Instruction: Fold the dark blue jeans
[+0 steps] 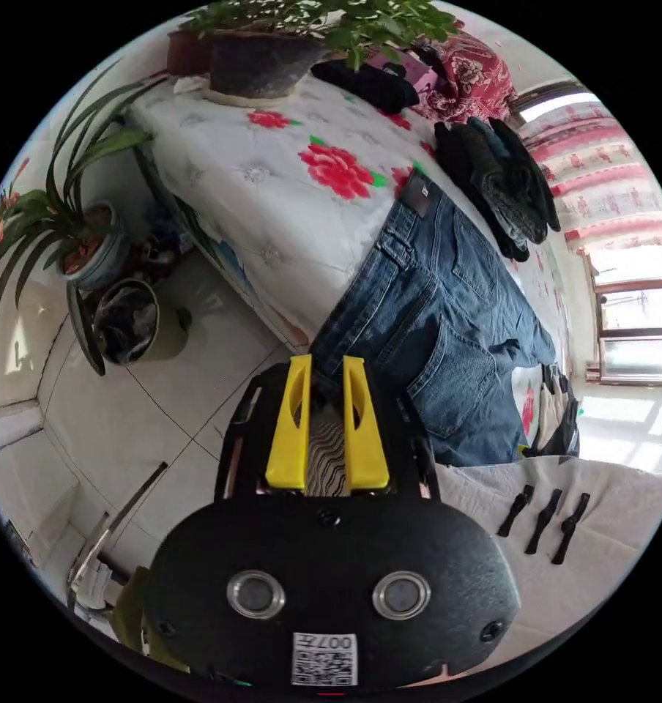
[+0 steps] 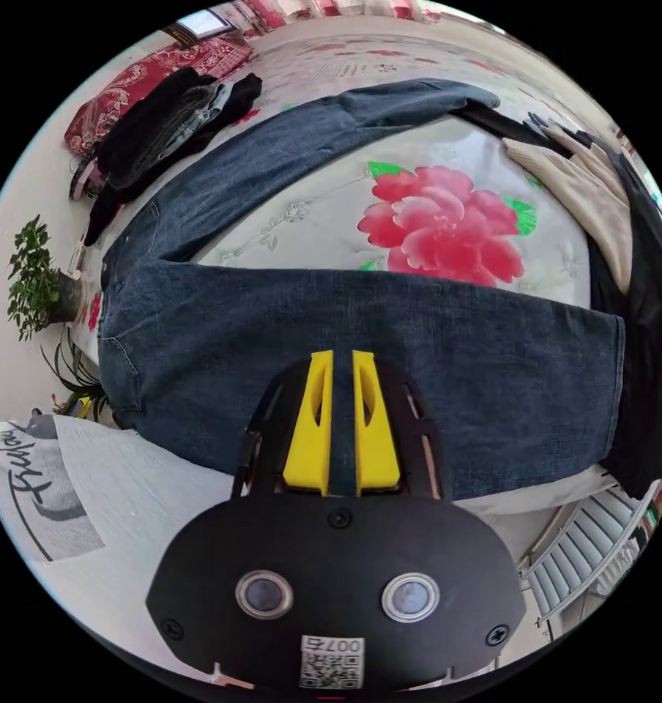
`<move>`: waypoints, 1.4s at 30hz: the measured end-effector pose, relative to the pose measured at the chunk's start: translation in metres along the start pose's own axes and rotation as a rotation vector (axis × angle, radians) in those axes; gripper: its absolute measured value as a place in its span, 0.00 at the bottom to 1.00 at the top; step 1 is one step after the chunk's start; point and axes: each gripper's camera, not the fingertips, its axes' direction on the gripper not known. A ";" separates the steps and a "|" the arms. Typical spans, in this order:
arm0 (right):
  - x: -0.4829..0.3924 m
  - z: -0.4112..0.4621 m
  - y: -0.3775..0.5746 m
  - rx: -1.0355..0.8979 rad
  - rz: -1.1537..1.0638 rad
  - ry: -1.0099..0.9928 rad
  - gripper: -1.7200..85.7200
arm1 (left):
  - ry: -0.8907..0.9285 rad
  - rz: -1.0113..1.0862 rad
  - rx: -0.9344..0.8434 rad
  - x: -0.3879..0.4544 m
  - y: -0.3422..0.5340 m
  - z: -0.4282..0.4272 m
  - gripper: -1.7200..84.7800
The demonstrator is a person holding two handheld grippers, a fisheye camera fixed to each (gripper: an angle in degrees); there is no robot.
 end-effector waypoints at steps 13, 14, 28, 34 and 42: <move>0.096 -0.029 -0.218 0.286 0.229 -0.089 0.09 | -0.191 0.471 -0.014 0.238 -0.235 0.090 0.15; 0.112 -0.031 -0.236 0.307 0.263 -0.085 0.10 | -0.201 0.474 -0.036 0.256 -0.251 0.106 0.15; 0.107 0.043 -0.451 0.351 0.136 0.127 0.08 | -0.398 0.568 0.037 0.354 -0.247 0.170 0.09; -0.149 0.098 -0.395 0.308 -0.658 0.324 0.08 | -0.419 0.540 0.079 0.379 -0.238 0.181 0.08; -0.023 0.040 -0.372 0.475 -0.233 0.186 0.12 | -0.416 0.535 0.103 0.399 -0.233 0.188 0.07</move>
